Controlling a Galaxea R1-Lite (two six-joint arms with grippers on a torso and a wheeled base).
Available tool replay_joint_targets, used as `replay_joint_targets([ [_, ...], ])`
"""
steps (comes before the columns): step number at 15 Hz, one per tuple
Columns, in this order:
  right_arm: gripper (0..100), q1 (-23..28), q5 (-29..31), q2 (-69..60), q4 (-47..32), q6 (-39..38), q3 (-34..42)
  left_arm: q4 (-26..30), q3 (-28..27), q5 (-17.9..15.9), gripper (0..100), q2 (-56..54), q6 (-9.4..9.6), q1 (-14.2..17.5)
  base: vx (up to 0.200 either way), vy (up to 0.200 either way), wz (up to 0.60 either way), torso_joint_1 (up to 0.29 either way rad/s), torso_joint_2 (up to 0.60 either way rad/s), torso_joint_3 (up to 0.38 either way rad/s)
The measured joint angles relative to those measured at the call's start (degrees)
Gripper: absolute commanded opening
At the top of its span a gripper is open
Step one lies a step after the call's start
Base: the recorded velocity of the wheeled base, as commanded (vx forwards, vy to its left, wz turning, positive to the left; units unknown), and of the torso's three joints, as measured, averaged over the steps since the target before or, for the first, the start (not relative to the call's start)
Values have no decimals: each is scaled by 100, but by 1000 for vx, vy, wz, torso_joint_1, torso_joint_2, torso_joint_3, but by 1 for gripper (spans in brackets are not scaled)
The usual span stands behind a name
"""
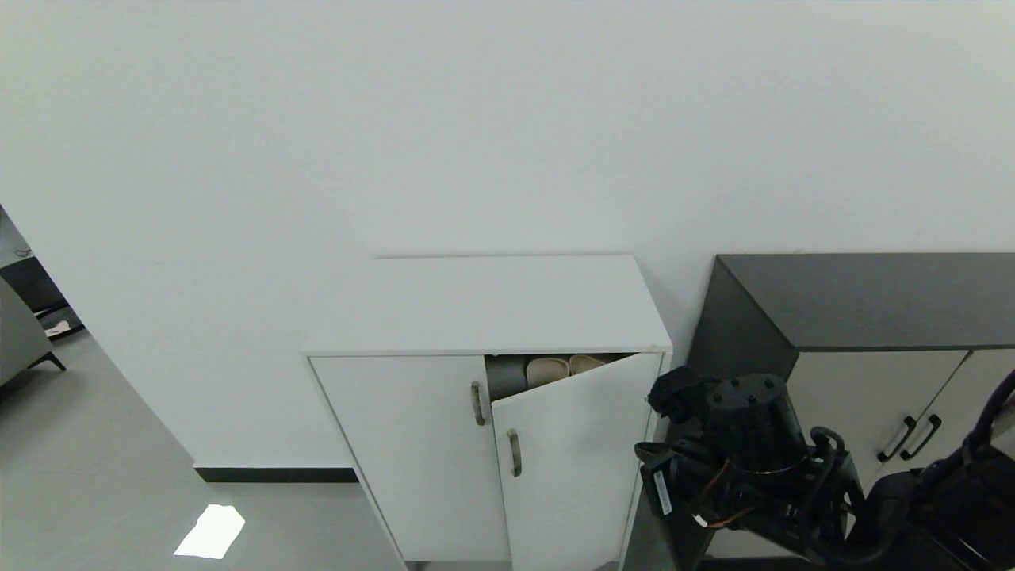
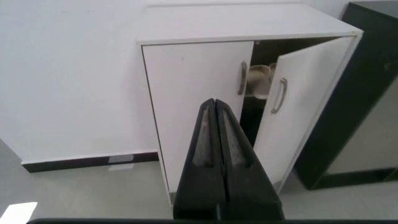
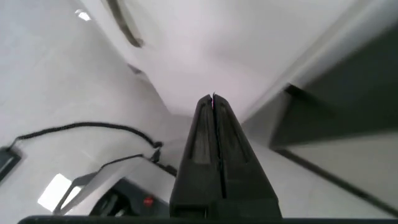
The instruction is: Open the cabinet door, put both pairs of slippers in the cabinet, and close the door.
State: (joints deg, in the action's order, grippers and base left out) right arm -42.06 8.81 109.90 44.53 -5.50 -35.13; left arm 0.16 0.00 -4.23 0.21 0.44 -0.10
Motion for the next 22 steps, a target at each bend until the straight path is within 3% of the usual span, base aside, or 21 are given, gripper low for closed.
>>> replay_joint_targets([
  [2, 0, -132, -151, 121, 90, -52, 18, 2, 0, 2, 0, 0, -1, -1, 0, 0, 0, 0, 0, 0],
  [5, 0, -226, -151, 617, 1102, -323, -119, 2, 0, 0, 0, 0, -12, 2, 0, 0, 0, 0, 0, 0],
  [8, 0, -63, -151, 1148, 1300, -422, -541, 2, 0, 0, 0, 0, -6, 2, 0, 0, 0, 0, 0, 0],
  [13, 0, 188, -154, 1819, 1240, -418, -1261, 0, 0, 0, 0, 0, 21, 0, 0, 0, 0, 0, 0, 0],
  [22, 0, 518, -154, 2267, 378, -400, -2749, 0, 0, 0, 0, 0, 0, 2, 0, 0, 0, 0, 0, 0],
])
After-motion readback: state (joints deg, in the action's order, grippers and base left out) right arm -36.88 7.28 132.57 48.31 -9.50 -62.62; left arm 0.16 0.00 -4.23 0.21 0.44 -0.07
